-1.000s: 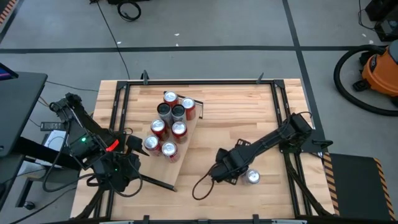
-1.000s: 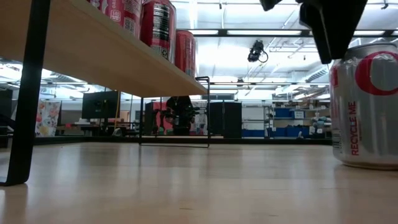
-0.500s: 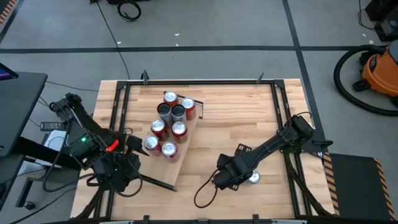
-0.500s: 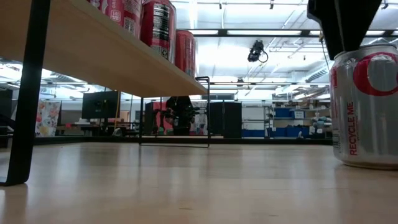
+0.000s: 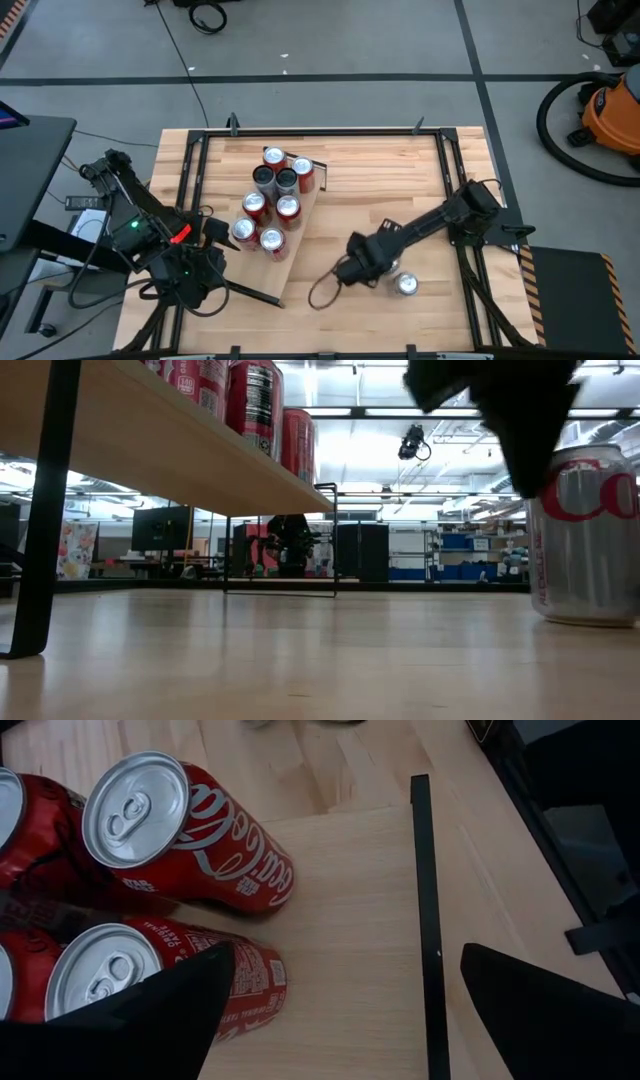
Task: Place canned beverage on shelf
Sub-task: Put the left silver soda can on the shelf
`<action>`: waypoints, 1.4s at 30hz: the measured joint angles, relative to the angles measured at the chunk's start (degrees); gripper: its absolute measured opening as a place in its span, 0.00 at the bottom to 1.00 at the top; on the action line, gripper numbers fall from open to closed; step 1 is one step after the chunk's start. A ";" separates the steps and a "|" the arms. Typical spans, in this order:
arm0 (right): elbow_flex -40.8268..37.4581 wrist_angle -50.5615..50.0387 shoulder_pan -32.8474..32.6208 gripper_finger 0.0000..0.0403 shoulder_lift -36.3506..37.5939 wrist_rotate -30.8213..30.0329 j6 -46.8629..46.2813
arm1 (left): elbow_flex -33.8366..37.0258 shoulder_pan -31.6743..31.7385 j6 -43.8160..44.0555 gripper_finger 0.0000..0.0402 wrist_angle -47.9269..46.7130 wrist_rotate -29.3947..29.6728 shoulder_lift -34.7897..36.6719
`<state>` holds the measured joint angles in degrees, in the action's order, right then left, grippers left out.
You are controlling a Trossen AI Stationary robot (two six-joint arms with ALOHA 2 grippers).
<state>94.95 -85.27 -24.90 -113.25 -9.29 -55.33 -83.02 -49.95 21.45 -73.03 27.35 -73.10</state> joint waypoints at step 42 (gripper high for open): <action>-15.56 -2.31 1.76 0.86 13.62 1.91 -12.85 | 0.00 -0.04 0.90 1.00 -0.02 0.00 0.00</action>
<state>79.40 -87.59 -23.14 -99.63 -7.38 -68.18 -83.02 -50.00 22.35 -73.06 27.35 -73.10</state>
